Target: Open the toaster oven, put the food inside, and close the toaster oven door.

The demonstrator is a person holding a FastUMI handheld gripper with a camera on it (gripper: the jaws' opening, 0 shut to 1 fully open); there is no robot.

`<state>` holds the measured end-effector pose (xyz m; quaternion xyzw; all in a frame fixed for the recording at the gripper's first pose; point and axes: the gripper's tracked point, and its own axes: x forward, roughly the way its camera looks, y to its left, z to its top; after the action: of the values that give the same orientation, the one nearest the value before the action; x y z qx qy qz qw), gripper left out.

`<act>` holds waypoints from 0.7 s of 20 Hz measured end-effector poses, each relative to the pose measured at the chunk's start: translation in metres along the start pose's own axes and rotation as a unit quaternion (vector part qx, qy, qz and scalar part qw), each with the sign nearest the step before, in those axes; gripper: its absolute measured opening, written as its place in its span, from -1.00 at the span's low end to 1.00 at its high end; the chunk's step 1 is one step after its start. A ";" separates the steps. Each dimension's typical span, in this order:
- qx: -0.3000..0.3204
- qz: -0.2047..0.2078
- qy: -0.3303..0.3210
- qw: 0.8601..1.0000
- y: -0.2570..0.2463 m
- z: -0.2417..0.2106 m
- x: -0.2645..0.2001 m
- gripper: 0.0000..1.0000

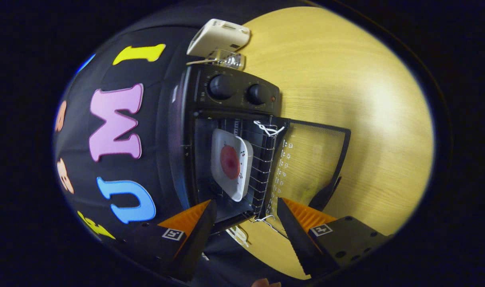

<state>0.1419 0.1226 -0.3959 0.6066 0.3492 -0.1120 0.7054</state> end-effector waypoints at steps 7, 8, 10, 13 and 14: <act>-0.246 -0.041 0.016 0.968 -0.065 -0.011 -0.038 0.97; -0.279 -0.055 0.021 0.958 -0.078 -0.013 -0.040 0.97; -0.368 -0.084 0.022 0.926 -0.102 -0.016 -0.042 0.97; -0.520 -0.100 0.012 0.848 -0.118 -0.020 -0.039 0.97; -0.546 -0.099 0.014 0.831 -0.122 -0.025 -0.035 0.97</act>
<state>0.0365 0.1072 -0.4694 0.0858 0.4218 0.0363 0.9019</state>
